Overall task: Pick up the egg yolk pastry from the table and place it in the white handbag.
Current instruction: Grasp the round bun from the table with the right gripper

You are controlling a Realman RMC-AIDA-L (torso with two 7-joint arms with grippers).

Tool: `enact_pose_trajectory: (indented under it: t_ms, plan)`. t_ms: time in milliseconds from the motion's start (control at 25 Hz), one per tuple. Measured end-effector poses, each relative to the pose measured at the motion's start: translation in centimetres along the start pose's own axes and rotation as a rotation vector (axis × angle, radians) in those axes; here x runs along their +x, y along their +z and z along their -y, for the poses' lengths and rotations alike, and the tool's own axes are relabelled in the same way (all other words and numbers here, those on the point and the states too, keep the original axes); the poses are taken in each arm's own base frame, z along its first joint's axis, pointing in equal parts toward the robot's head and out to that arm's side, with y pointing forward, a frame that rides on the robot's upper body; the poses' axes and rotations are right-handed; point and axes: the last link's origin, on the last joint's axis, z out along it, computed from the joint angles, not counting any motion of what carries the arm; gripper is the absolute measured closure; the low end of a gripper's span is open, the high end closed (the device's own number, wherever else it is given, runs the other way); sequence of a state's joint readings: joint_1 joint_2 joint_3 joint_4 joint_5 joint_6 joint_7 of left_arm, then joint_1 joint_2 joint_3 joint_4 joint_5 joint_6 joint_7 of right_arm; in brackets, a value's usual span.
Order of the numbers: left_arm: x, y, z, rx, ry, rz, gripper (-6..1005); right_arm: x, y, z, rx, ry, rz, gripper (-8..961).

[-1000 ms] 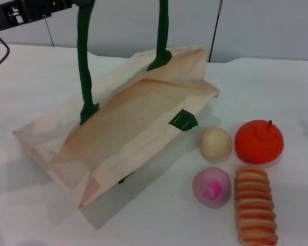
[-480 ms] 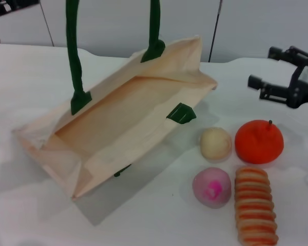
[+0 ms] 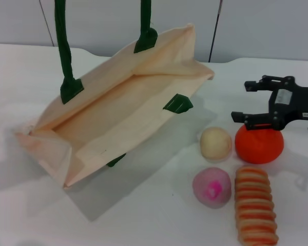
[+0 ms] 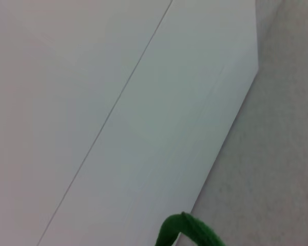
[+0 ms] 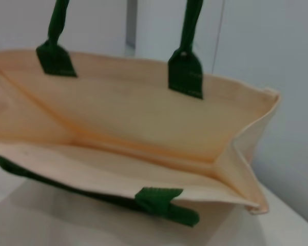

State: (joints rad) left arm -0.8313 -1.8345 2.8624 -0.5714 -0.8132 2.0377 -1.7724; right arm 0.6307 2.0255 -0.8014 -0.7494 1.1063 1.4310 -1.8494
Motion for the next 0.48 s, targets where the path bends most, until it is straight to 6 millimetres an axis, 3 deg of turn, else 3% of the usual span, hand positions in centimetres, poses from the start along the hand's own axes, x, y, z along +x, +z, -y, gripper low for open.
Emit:
enact_pose_trajectory:
  t_ms: [480]
  plan:
    - [0.1, 0.1, 0.1, 0.007, 0.001, -0.002, 903, -0.2, 4.0, -0.8, -0.089, -0.045, -0.209, 84]
